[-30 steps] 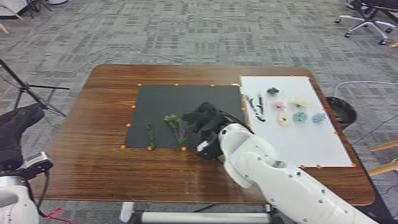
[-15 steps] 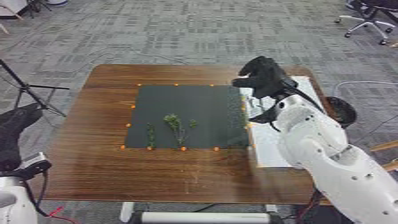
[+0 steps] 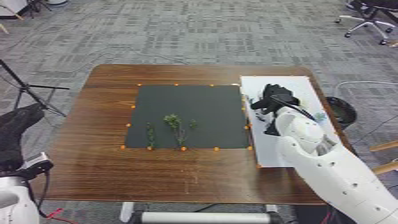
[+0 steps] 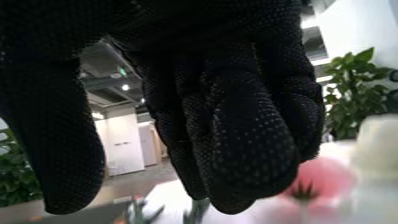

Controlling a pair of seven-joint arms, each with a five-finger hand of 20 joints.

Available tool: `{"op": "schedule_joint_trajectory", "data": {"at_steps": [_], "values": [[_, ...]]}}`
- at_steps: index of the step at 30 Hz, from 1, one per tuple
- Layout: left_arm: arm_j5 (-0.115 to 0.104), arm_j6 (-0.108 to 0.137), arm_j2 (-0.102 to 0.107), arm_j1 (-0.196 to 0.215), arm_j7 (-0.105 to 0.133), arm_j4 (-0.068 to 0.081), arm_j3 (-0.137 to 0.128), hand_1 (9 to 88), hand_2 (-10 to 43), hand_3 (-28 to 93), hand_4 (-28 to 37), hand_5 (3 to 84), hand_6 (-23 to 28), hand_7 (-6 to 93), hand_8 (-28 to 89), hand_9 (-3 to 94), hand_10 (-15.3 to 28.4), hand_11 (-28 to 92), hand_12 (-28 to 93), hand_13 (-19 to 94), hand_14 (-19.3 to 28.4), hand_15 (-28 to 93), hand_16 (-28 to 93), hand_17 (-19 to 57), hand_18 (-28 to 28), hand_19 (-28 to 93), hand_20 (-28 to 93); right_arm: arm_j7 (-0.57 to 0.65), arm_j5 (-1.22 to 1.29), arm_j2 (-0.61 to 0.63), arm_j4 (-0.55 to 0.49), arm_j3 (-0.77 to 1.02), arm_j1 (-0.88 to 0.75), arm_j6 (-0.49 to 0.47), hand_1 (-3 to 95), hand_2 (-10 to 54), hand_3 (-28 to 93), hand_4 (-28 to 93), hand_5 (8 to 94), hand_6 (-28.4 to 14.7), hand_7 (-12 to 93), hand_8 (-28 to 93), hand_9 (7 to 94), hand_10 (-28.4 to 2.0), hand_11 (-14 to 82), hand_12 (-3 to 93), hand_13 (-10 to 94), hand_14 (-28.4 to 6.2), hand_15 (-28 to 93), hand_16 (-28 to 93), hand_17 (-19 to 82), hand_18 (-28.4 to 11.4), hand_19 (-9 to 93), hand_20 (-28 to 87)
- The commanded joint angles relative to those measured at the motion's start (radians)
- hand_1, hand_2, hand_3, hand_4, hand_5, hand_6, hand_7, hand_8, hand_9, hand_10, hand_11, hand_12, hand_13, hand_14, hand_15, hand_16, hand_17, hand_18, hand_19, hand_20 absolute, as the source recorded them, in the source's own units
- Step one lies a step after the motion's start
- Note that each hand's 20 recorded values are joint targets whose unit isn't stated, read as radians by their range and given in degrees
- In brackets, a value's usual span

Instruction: Arrange flowers

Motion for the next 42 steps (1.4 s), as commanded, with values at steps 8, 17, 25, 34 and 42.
{"op": "schedule_joint_trajectory", "data": {"at_steps": [8,17,25,34,42], "values": [[0.001,-0.006,-0.006,0.002,0.001,-0.011,0.001,29.2,3.1,69,-21.7,54.0,3.1,16.4,-7,53.6,14.2,22,14,43,16.1,15,2,9.7,12.4,13,20,0.005,-0.05,-0.06,0.039,-0.026,0.038,-0.091,34.6,-9.5,56,-10,62.0,-7.2,29,-3,79.4,-13.8,29.2,28.3,91,-2.5,42,35,53,-17.2,73,39],[0.004,-0.012,-0.004,0.003,-0.008,-0.012,0.002,29.2,3.1,69,-21.4,54.1,3.1,16.4,-8,53.6,14.1,22,14,43,16.0,15,2,9.7,12.4,13,20,0.05,-0.044,-0.067,0.054,-0.012,0.012,-0.132,46.2,-9.5,58,-11,56.1,-7.7,33,-3,78.3,-13.0,31.5,34.8,91,-1.6,42,36,54,-16.2,73,39],[0.004,-0.013,-0.003,0.002,-0.011,-0.014,0.004,29.3,3.2,69,-21.5,53.9,3.1,16.4,-7,53.6,14.0,22,14,43,16.1,15,2,9.6,12.4,13,20,0.039,-0.012,-0.055,0.064,-0.006,-0.006,-0.058,63.6,-9.5,48,-8,62.7,-2.7,37,30,87.2,-8.9,19.1,50.9,94,-0.1,44,35,58,-14.8,72,41],[0.002,-0.01,-0.004,-0.001,-0.006,-0.014,0.007,29.3,3.2,69,-21.3,53.9,3.0,16.4,-8,53.6,14.1,22,14,43,16.1,15,2,9.6,12.4,13,20,0.047,0.147,-0.048,0.041,0.013,0.007,0.055,66.1,-9.5,46,-8,69.1,-1.9,35,28,89.6,-8.5,27.4,42.6,94,1.2,54,27,63,-13.5,73,42],[0.001,-0.007,-0.003,-0.002,-0.005,-0.017,0.008,29.3,3.1,69,-21.4,54.0,3.0,16.5,-8,53.6,14.1,22,14,43,16.1,15,2,9.6,12.3,13,20,0.028,0.242,-0.02,-0.038,0.016,0.044,0.167,66.2,-9.5,48,-9,71.1,-2.8,33,28,90.3,-8.4,27.4,40.9,94,1.3,54,25,64,-12.8,73,42]]}}
